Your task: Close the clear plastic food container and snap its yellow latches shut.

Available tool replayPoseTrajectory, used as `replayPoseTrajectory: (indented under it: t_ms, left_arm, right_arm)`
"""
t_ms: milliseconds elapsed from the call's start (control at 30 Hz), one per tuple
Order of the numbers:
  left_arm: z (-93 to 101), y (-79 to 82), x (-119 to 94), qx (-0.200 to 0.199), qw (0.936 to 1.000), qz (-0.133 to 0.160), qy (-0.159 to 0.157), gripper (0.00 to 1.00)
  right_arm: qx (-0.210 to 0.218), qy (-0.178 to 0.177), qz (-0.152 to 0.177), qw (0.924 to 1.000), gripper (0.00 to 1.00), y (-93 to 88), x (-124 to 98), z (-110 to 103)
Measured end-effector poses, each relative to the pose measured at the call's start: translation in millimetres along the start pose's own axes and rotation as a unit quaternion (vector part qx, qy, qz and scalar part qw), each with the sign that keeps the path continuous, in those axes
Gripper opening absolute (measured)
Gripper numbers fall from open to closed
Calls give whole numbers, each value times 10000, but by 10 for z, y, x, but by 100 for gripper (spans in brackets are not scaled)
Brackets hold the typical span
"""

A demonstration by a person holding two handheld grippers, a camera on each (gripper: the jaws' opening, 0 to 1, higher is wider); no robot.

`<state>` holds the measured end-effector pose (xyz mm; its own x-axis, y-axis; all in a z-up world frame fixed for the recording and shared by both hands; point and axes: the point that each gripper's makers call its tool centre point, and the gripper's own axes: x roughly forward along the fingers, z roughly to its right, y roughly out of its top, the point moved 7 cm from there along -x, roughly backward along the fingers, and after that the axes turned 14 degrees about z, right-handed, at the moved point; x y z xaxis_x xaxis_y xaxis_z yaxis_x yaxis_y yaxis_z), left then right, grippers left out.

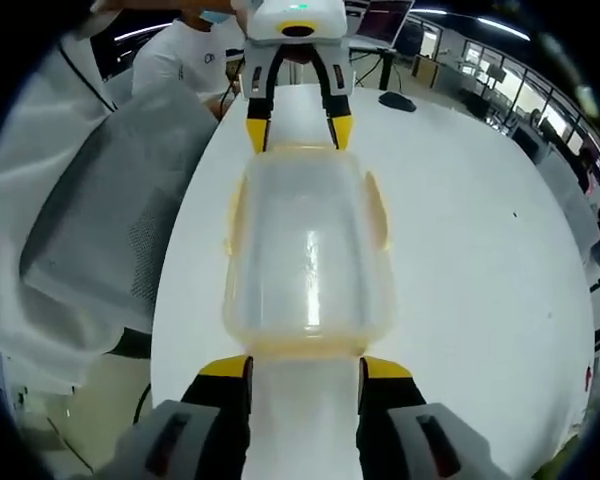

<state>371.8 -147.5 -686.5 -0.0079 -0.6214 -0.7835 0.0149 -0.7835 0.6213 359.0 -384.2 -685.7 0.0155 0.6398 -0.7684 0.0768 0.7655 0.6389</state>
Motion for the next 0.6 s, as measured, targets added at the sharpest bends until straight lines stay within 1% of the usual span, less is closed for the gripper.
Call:
replayPoseTrajectory:
  t_ms: [67,133,267,300,433,600]
  left_arm:
    - [-8,-8,-18,-21,10000,-13,36,48]
    - [-14,-3,-45,-87,9999,38,85,48]
    - [-15,-2,-81,-187,9997,89,110,46]
    - [-12,4,-86,-269,9995,130,115,46]
    - [-21,13,-103,-346,9991,195,158,46]
    - [-17,10,-139,-409,9987,203,238,44]
  right_arm:
    - [34,-29,30,10000,41,5,-24,5]
    - [108,-46,114,9999,41,18,-35,7]
    - [173,-86,151,9997,40,31,-43,13]
    - [179,-100,155,9997,41,33,-47,15]
    - [243,-102,211,9994,40,63,-72,3]
    - [311,-108,317,9990,39,117,-98,-21]
